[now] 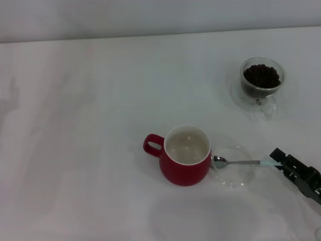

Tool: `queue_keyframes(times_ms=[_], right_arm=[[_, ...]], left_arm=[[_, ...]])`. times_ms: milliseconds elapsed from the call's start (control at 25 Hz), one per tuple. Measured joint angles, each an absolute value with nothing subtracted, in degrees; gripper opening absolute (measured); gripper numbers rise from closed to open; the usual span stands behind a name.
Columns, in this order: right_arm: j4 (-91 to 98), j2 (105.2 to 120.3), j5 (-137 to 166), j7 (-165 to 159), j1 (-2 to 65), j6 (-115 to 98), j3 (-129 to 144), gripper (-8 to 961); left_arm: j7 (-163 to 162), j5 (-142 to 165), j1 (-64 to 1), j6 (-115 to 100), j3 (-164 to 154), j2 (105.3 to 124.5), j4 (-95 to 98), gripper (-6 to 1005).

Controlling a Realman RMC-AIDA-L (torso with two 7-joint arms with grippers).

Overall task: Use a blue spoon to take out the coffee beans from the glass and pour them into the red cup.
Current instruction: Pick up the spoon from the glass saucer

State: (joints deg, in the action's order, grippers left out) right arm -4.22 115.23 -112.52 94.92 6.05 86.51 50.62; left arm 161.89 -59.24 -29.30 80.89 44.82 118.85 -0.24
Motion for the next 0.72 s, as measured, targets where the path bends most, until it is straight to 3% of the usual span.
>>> queue_keyframes(times_ms=[720], right_arm=[[-3.6, 114.99, -112.5, 93.8, 6.6, 85.1, 52.3, 443]], left_arm=[[161.9, -59.2, -29.7, 80.6, 44.8, 118.82, -0.4, 501]])
